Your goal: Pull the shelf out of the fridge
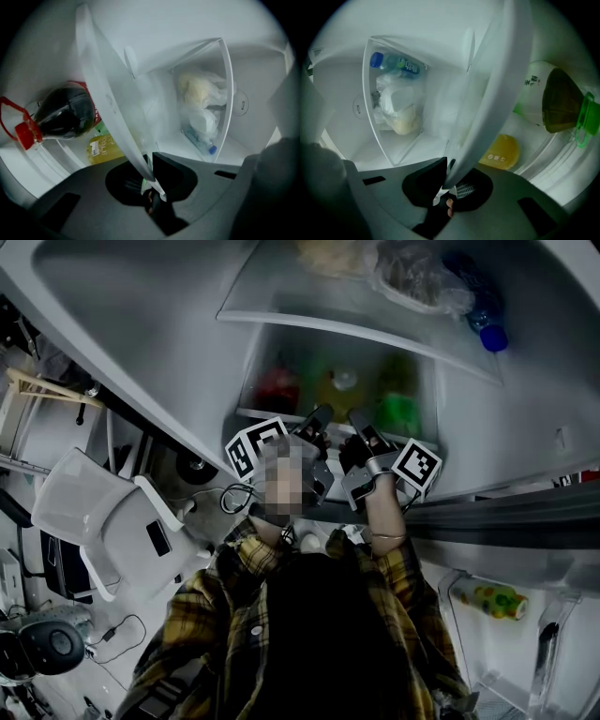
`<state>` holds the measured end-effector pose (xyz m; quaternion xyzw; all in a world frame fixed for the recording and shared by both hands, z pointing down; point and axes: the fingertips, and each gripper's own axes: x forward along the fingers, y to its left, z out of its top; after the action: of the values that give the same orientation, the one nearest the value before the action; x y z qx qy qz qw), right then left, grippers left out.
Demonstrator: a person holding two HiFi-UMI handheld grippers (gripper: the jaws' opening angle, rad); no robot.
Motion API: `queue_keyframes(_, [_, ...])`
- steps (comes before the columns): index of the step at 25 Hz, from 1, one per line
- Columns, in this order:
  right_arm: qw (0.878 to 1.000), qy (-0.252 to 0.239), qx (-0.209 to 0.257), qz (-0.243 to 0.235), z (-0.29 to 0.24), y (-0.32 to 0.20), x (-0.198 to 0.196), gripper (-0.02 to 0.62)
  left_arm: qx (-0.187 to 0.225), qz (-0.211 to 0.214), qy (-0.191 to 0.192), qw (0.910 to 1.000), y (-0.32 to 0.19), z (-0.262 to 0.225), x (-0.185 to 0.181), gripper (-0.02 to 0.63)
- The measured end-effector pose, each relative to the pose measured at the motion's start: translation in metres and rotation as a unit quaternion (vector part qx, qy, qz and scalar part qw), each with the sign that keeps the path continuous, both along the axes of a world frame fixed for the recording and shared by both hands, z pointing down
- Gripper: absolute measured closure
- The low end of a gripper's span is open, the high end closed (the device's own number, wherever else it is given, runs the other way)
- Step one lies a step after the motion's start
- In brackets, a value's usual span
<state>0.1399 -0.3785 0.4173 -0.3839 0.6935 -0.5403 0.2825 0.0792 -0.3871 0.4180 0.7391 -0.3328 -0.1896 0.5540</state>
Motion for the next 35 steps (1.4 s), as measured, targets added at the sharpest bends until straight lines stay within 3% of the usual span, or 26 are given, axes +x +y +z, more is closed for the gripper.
queue_keyframes(35, [0.999, 0.016, 0.036, -0.011, -0.004, 0.086, -0.01, 0.549, 0.012, 0.0, 0.002, 0.9999, 0.088, -0.001, -0.009, 0.561])
